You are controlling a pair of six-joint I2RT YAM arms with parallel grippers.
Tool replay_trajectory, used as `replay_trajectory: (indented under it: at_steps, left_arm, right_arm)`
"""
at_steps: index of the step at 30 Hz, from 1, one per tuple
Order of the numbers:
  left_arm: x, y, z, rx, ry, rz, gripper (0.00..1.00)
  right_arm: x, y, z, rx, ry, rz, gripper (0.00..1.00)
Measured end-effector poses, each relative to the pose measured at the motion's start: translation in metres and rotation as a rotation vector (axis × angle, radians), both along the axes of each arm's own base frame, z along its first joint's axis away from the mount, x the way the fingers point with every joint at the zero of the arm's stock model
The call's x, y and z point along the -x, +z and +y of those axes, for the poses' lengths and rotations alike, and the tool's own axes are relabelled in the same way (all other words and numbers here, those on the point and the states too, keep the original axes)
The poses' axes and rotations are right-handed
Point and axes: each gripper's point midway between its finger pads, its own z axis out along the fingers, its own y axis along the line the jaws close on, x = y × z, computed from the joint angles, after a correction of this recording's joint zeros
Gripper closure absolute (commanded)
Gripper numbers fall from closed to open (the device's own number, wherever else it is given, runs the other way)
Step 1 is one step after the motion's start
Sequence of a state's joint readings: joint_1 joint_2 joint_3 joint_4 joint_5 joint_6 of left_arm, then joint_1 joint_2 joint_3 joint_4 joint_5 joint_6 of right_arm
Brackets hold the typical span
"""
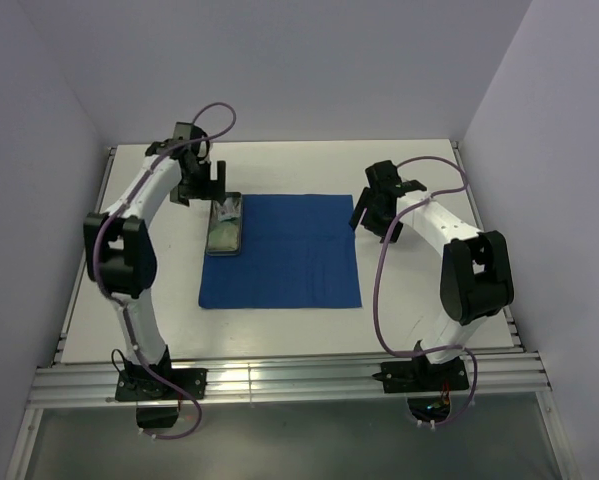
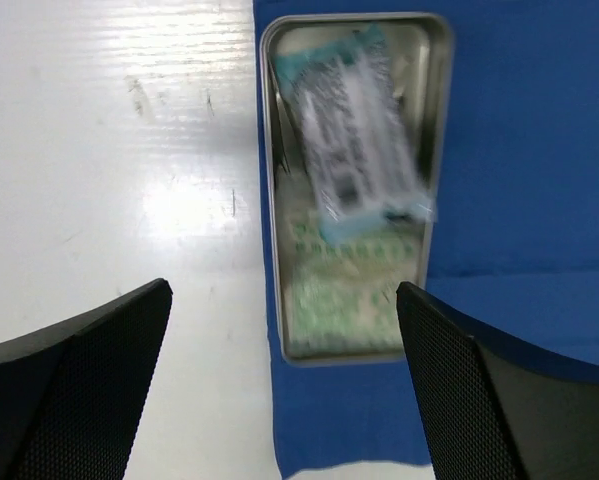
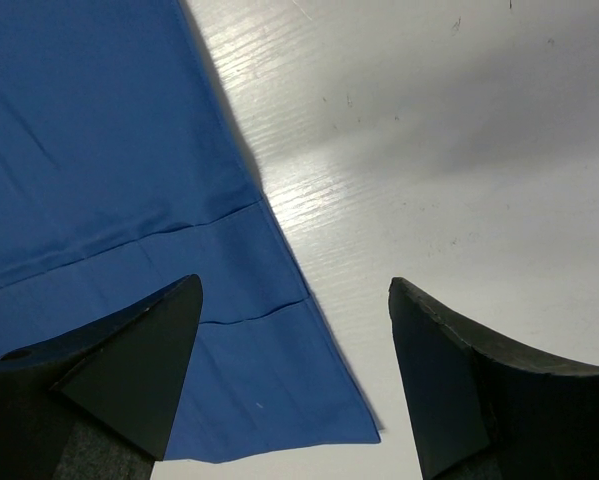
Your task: Open and lay out the surgical kit
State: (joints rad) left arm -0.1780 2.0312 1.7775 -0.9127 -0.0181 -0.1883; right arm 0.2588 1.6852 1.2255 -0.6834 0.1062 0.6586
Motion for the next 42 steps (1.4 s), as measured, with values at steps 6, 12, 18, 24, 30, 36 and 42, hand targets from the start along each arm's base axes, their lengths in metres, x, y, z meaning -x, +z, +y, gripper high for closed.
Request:
replay_trajectory:
  at_steps: [6,12,18,24,30,36,42]
  left_arm:
    - [0.026,0.068,-0.002,0.079,-0.013,-0.199,0.01]
    - [0.058,0.057,0.005,0.159,0.018,-0.246,0.01]
    - [0.073,0.053,0.006,0.211,0.035,-0.297,0.01]
    - [0.055,0.051,-0.003,0.258,0.04,-0.316,0.25]
    - [0.037,0.03,-0.009,0.298,0.101,-0.271,0.35]
    - [0.023,0.016,-0.016,0.341,0.161,-0.237,0.44]
    - [0.015,-0.005,-0.02,0.367,0.217,-0.191,0.54]
  right_arm:
    - [-0.002,0.025,-0.003,0.01,0.029,-0.075,0.14]
    - [-0.003,0.076,-0.009,0.011,0.063,-0.272,0.06]
    - [0.01,0.085,-0.013,-0.027,0.07,-0.376,0.05]
    - [0.013,0.065,-0.015,-0.043,0.067,-0.343,0.09]
    - [0.012,0.054,-0.014,-0.039,0.073,-0.309,0.11]
    - [0.012,0.054,-0.012,-0.046,0.079,-0.308,0.12]
    - [0.009,0.054,-0.01,-0.054,0.085,-0.304,0.12]
